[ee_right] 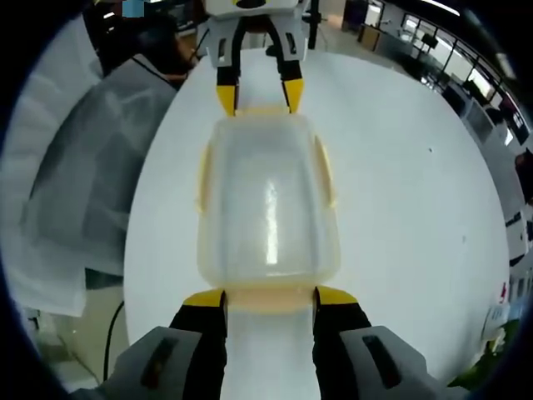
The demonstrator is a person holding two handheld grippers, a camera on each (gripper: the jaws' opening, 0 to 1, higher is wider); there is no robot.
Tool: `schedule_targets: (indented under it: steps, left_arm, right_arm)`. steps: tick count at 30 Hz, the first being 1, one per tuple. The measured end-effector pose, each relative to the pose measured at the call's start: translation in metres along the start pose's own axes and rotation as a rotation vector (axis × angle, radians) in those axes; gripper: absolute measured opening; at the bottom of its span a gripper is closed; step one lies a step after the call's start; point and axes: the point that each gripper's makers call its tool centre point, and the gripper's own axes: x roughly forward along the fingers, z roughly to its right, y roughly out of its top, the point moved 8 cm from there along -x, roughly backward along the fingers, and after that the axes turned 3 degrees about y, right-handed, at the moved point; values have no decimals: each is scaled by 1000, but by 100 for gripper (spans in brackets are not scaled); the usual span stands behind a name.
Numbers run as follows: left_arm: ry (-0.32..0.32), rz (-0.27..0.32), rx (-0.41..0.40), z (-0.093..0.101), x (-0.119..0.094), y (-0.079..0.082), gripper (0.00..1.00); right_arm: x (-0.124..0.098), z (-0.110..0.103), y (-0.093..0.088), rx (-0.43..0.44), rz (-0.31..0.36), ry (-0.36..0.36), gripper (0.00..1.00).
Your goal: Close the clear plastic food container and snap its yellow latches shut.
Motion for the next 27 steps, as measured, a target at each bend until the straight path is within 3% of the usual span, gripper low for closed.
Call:
schedule_targets:
  steps: [13,20,27]
  left_arm:
    - [14,14,28,-1,1,-1,40]
    - [19,12,50,1,1,-1,44]
    - [18,13,47,2,0,-4,46]
  right_arm:
    - [0,0,-1,7,1,-2,40]
    - [0,0,-5,61,26,-8,48]
    - [0,-2,-3,58,24,-11,47]
